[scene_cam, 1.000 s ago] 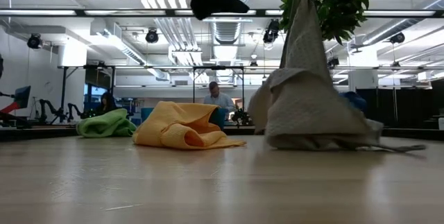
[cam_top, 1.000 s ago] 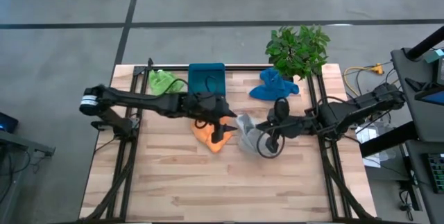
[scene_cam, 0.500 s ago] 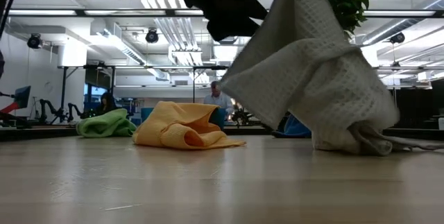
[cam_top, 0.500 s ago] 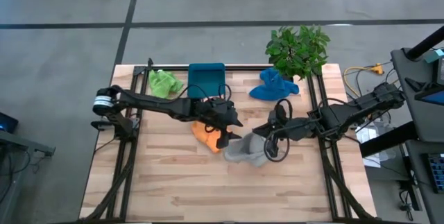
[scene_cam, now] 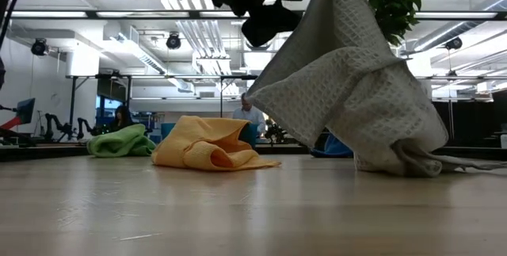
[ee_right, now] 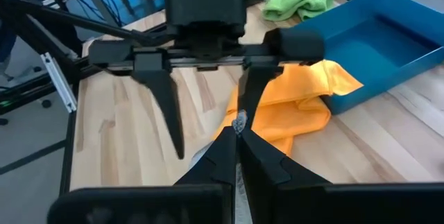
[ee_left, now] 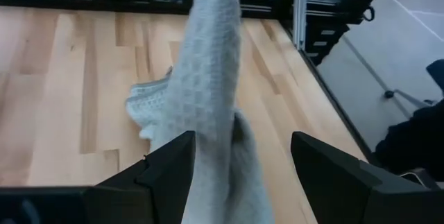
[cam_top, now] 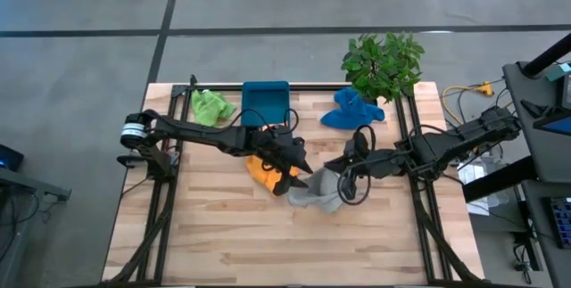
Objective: Fold microfiber towels
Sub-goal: Prepare the grey microfiber cloth
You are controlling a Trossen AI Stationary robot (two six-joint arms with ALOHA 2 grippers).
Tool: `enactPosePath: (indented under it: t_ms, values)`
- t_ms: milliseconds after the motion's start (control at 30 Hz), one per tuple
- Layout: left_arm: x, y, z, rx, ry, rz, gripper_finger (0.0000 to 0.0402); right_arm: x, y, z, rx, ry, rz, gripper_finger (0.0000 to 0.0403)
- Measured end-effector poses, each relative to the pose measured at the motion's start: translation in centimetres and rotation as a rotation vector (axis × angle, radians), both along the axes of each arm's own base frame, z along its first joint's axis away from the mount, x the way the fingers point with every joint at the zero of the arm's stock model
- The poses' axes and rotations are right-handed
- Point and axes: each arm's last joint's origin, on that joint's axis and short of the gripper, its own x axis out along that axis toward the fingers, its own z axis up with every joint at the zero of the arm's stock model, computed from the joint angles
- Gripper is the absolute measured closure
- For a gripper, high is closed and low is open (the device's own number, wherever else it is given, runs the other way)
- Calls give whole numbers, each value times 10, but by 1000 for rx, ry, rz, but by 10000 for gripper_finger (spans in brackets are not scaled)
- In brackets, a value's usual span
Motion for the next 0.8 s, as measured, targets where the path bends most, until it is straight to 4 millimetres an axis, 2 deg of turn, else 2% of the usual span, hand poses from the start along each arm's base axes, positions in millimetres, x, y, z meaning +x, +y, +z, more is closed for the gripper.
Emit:
enactPosePath:
  t_ms: [233,367,800]
  values:
    - [5,4,-13,9,34,57,175,1,-4,0,0,-1,-17,394]
    - [6,8,-17,38,64,148,175,2,-4,4,3,-11,-17,394]
    - [-4,13,-45,18,174,188,175,1,-6,34,-53,-86,-25,394]
